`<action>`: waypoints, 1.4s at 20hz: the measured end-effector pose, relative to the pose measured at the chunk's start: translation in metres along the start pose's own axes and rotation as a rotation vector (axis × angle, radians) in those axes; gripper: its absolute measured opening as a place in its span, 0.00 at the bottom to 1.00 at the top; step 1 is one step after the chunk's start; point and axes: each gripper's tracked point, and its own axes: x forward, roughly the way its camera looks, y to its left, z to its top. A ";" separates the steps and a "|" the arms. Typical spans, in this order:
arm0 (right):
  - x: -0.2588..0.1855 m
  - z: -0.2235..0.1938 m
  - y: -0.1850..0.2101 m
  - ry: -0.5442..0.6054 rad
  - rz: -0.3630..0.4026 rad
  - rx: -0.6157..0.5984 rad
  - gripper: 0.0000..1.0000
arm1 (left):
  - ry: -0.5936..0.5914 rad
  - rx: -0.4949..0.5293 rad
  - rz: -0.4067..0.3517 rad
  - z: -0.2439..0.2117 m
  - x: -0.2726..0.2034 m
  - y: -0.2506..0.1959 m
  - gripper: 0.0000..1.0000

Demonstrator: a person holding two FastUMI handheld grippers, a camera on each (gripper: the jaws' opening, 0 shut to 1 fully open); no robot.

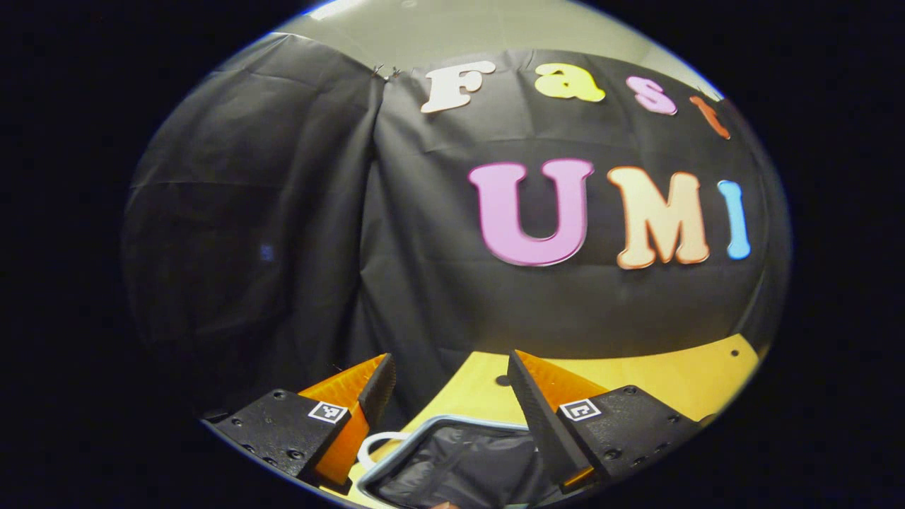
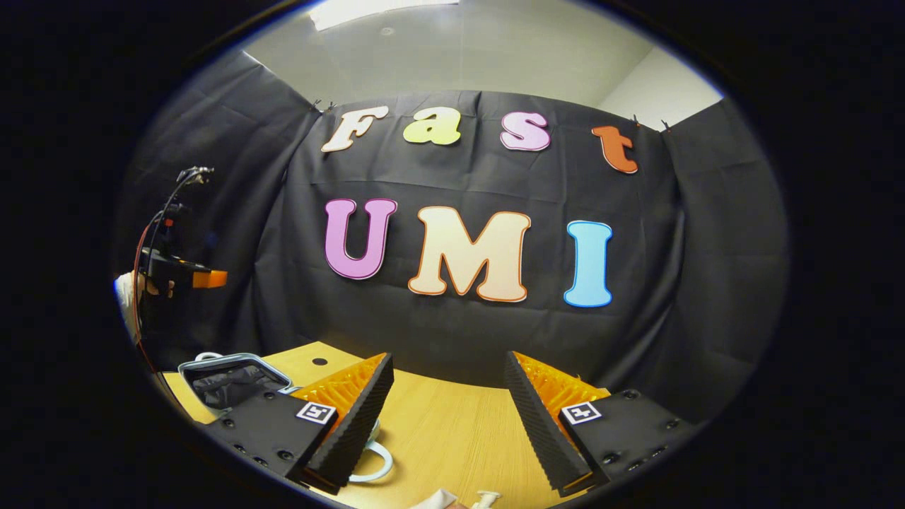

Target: First open the suitcase, pack the skin care products into it, and then close the suitcase.

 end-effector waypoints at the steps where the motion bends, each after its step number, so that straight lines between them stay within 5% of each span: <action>1: -0.004 0.000 -0.006 0.000 -0.003 0.006 1.00 | -0.020 -0.001 -0.023 0.007 -0.011 -0.016 0.93; 12: -0.051 -0.014 -0.044 0.030 -0.007 0.081 1.00 | -0.054 -0.054 -0.247 0.016 -0.108 -0.170 0.93; 28: -0.095 -0.037 -0.141 0.088 -0.143 0.081 1.00 | 0.225 0.080 -0.619 -0.103 -0.168 -0.363 0.94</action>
